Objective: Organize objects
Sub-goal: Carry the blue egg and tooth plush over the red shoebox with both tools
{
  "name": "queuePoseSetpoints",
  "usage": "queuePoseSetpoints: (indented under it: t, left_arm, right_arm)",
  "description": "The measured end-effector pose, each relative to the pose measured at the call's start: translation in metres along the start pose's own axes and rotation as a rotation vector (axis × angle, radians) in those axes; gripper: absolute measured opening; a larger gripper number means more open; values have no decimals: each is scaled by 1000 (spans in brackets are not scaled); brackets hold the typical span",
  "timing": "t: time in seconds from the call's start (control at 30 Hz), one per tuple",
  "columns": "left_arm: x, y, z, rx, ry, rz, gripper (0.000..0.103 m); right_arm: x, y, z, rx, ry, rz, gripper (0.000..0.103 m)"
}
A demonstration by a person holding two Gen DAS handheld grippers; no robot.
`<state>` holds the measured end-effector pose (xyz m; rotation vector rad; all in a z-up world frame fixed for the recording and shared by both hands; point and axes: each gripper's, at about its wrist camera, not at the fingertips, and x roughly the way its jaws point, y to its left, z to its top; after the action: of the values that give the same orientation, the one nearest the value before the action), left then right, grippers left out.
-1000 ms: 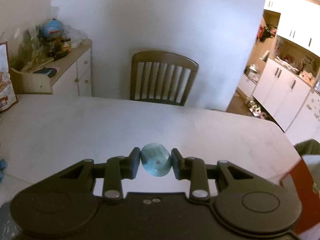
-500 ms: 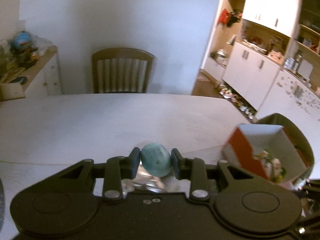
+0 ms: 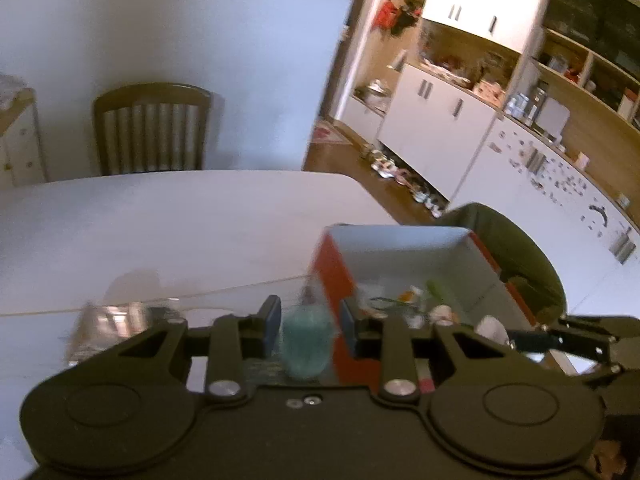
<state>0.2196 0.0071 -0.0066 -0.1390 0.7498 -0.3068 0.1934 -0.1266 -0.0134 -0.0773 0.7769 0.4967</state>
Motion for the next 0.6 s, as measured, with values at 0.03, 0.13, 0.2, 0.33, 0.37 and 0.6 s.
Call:
queuePoseSetpoints:
  t: [0.03,0.13,0.2,0.33,0.37,0.6]
  left_arm:
    - [5,-8,0,8,4,-6,30]
    - [22,-30,-2,31,23,-28,29]
    - [32,-41,-3,51,34,-46,29]
    - [50,-50,-4,65,55,-18,28]
    - [54,-49,-5,73,66,0,28]
    - [53,0,-40,15,166,155,31]
  right_arm:
    - [-2,-9,-1,7,-2,-10,47]
    - [-6,-37,-5,26,-5,-41,47]
    - [-7,-57,-8,43,1,-65,47]
    - [-7,-90,-14,61,1,-115,47]
    - [-5,-96,-13,55,4,-125,47]
    - [27,-153,10,87,8,-174,47]
